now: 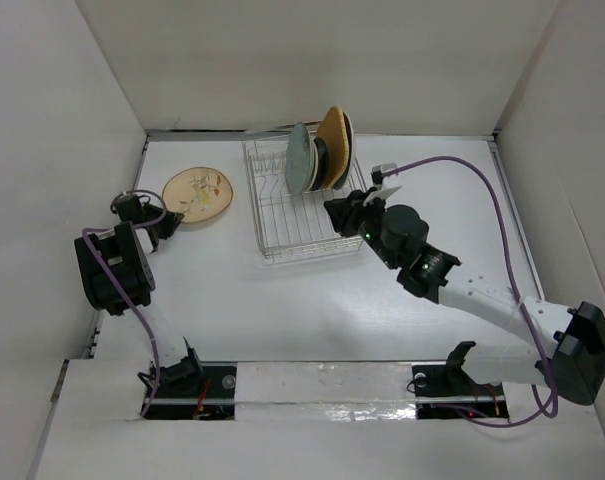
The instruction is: Load the plates into the dish rack
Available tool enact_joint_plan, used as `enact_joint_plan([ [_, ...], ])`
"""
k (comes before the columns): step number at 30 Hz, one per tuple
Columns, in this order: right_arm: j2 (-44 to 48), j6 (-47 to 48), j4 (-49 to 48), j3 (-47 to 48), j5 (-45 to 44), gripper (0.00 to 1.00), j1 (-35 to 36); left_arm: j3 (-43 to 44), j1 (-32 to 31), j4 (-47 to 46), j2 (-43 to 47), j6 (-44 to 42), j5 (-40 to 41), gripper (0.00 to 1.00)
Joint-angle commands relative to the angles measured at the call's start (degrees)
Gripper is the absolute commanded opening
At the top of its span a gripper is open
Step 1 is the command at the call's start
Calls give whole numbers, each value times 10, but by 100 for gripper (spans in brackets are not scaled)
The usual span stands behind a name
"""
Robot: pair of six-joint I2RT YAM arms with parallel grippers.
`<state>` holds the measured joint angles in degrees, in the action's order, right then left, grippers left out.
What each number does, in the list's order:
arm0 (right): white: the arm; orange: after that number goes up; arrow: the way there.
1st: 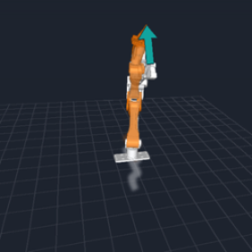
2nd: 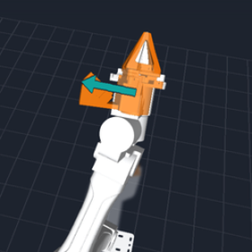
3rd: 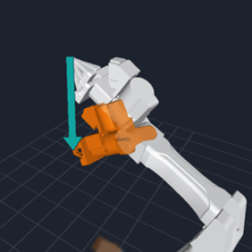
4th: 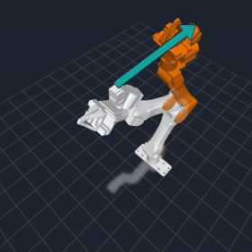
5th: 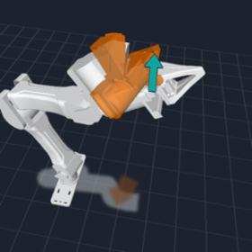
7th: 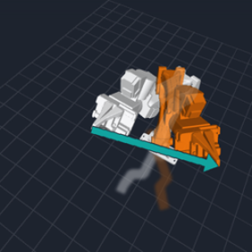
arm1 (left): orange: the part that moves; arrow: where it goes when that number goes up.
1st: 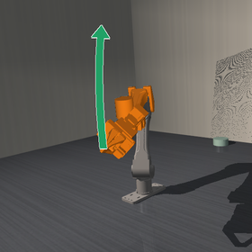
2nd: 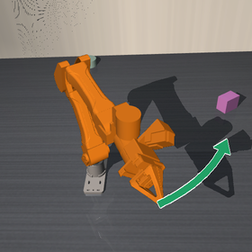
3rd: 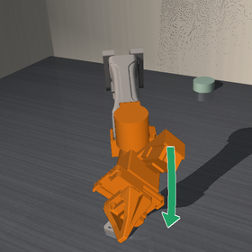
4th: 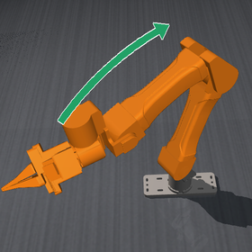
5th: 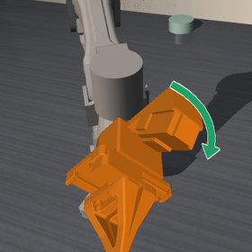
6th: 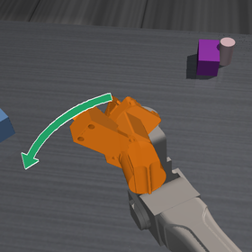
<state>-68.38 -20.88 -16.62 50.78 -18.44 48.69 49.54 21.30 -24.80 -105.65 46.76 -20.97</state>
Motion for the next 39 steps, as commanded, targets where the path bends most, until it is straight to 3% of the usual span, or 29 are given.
enact_joint_plan([
  [1, -4, -4, -39, 7, 15, 31, -10, -11, -1, -77, 16, 17, -7, 0],
  [7, -2, 0, -21, 34, 49, 33, -10, -51, 6, -116, 141, 26, -20, 0],
  [11, -12, 2, -7, 63, 82, 46, -10, -91, 35, -189, 198, 80, -72, 0],
  [12, -17, 2, -7, 70, 91, 55, -10, -104, 40, -197, 207, 95, -77, 0],
  [15, -53, 3, 2, 107, 132, 65, -16, -119, 40, -191, 264, 89, -65, 0],
  [27, -279, -9, 103, 343, 219, 97, -36, -180, 15, -220, 430, 156, -106, 0],
  [39, -470, -86, 112, 527, 361, 100, -86, -222, -3, -272, 476, 195, -202, 0],
])
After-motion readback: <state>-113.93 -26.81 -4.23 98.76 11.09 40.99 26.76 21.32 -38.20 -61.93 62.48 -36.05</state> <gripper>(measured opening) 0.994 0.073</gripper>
